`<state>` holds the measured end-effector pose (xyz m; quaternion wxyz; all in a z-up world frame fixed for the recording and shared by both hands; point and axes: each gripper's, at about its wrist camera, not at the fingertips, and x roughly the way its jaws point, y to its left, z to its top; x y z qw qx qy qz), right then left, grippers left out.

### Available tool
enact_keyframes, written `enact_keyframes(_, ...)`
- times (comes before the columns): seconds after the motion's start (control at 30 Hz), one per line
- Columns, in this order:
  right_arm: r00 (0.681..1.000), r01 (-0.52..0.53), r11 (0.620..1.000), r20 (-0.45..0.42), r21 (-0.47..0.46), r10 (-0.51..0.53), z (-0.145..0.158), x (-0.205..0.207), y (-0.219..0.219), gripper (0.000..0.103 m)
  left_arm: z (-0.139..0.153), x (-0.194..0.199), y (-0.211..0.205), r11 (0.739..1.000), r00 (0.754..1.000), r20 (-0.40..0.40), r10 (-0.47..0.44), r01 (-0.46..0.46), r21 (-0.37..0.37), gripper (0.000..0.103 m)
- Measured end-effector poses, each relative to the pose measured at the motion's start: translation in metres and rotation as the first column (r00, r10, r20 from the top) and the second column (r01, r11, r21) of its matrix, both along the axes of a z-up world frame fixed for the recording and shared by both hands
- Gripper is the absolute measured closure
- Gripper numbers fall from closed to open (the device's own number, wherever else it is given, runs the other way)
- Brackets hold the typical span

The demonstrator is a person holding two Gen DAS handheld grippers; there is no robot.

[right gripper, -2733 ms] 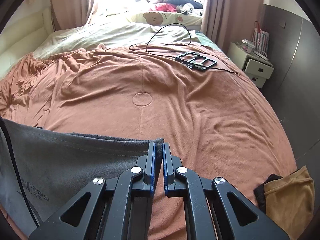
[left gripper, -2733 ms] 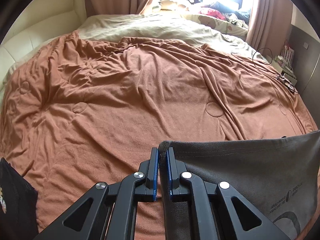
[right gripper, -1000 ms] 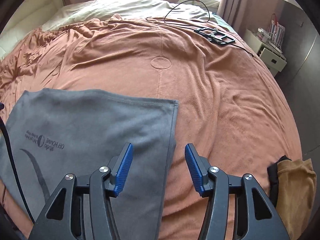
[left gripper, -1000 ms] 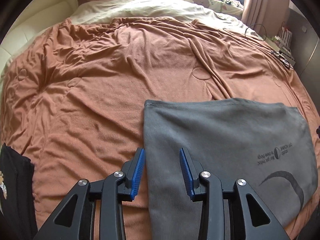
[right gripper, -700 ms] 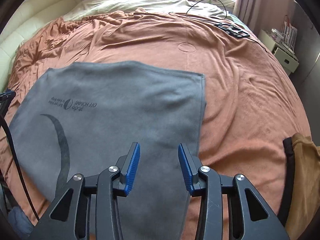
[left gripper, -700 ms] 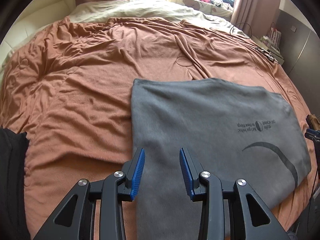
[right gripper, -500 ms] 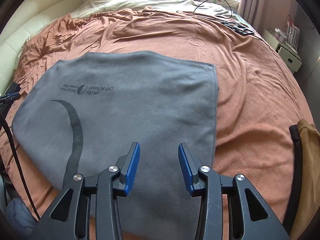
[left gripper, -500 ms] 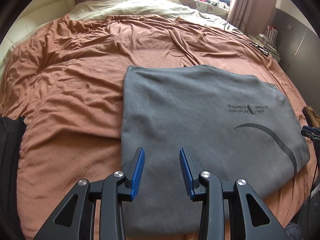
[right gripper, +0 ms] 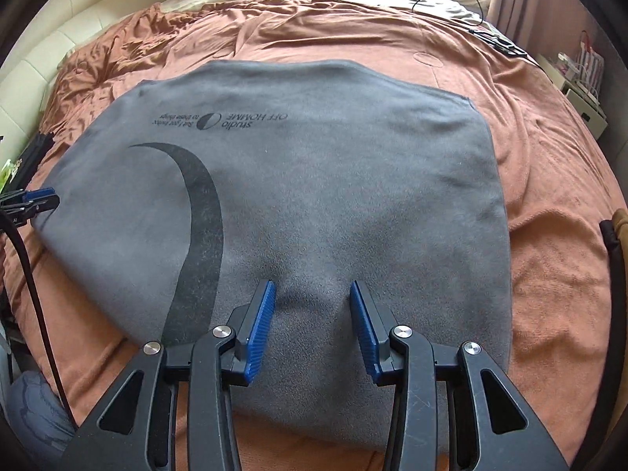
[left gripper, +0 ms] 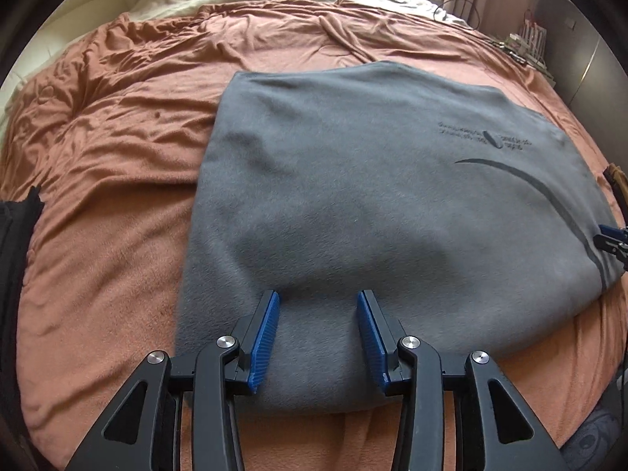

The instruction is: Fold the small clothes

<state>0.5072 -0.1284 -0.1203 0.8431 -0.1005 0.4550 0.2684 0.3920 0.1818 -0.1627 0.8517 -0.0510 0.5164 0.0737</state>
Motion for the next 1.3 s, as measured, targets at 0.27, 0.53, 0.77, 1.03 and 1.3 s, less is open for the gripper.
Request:
enact_keyframes(0.27,1.000,0.014,1.000,-0.015,0.003,-0.014,-0.006,-0.010,-0.024,0.065,-0.002,-0.028,0.031,0.999,0.999,0.016,0.051,-0.051,-0.012,0.059)
enact_keyframes(0.53,0.999,0.038,0.998,-0.028,0.043,-0.037,-0.012,-0.031,-0.057,0.065,-0.007,-0.055,0.048,0.996,0.996,0.008,0.085,-0.085,-0.009,0.058)
enact_keyframes(0.77,0.994,0.086,0.995,-0.078,0.055,-0.082,-0.006,-0.045,-0.078,0.065,0.007,-0.073,0.062,0.992,0.992,0.022,0.127,-0.126,-0.020,0.057)
enact_keyframes(1.03,0.993,0.082,0.993,-0.087,0.089,-0.074,0.045,-0.055,-0.067,0.065,0.055,-0.073,0.052,0.994,0.987,0.112,0.111,-0.110,-0.015,0.057)
enact_keyframes(1.3,0.983,0.108,0.985,-0.165,0.136,-0.085,0.054,-0.050,-0.030,0.065,0.055,-0.051,-0.005,0.995,0.992,0.117,0.039,-0.027,-0.096,0.057)
